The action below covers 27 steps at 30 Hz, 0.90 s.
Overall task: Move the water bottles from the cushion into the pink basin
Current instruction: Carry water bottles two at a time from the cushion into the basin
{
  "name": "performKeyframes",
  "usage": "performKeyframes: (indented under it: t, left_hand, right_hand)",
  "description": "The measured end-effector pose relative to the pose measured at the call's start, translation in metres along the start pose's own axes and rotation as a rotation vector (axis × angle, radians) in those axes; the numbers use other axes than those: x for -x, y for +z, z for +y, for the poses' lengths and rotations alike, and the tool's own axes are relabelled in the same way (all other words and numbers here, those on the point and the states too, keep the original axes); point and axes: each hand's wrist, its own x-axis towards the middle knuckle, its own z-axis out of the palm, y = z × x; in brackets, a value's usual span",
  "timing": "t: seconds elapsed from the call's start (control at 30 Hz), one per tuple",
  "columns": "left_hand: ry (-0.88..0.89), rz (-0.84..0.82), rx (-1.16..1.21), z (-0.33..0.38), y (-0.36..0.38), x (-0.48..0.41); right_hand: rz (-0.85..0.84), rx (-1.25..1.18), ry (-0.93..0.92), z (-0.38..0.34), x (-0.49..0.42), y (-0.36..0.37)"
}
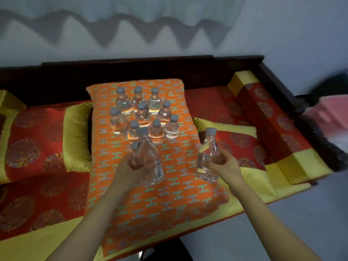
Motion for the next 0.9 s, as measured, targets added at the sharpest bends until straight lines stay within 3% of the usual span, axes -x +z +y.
performKeyframes:
  t: [0.43, 0.67, 0.9]
  left_hand:
    - [0.113, -0.485, -0.142, 0.037, 0.194, 0.041]
    - [0.072, -0.659, -0.122, 0.045, 0.33, 0.092]
    - [0.092, -0.697, -0.133, 0.044, 0.48, 0.153]
  right_hand:
    - [0.463, -0.131, 0.089, 0.04, 0.145, -0.205]
    - [0.706, -0.19, 0.141, 0.089, 0.22, -0.315]
    - [0.763, -0.232, 0.105, 0.149, 0.255, -0.452]
